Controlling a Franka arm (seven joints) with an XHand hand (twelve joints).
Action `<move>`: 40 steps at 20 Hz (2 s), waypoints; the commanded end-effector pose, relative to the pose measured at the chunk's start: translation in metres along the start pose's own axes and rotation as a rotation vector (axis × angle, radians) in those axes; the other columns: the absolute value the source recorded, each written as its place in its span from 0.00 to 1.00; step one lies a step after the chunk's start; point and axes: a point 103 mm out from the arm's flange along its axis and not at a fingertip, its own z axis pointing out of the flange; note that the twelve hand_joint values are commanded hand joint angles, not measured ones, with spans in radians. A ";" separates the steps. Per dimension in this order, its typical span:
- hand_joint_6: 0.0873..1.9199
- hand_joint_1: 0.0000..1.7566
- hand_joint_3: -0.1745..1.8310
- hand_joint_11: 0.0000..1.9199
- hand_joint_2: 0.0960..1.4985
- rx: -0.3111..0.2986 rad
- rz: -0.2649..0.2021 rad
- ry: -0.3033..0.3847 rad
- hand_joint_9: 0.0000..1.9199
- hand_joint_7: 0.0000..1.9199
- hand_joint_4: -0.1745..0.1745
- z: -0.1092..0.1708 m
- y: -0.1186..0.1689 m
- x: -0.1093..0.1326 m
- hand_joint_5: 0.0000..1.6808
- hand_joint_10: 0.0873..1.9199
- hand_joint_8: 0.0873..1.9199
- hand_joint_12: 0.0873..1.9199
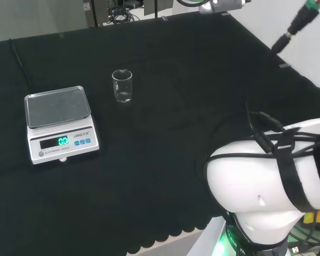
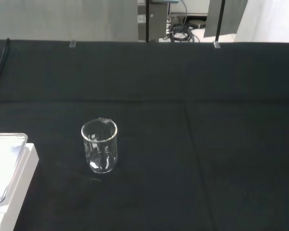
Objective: Pick up the beaker.
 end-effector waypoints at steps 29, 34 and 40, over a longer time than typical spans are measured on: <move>0.00 0.17 0.19 0.00 0.44 0.252 -0.096 0.084 0.08 0.00 0.59 0.262 0.265 0.054 0.02 0.40 0.25 0.75; 0.00 0.17 0.19 0.00 0.45 0.299 -0.102 0.072 0.08 0.00 0.59 0.290 0.277 0.059 0.02 0.40 0.24 0.75; 0.00 0.17 0.19 0.00 0.45 0.337 -0.100 0.081 0.07 0.00 0.60 0.313 0.285 0.059 0.01 0.40 0.23 0.75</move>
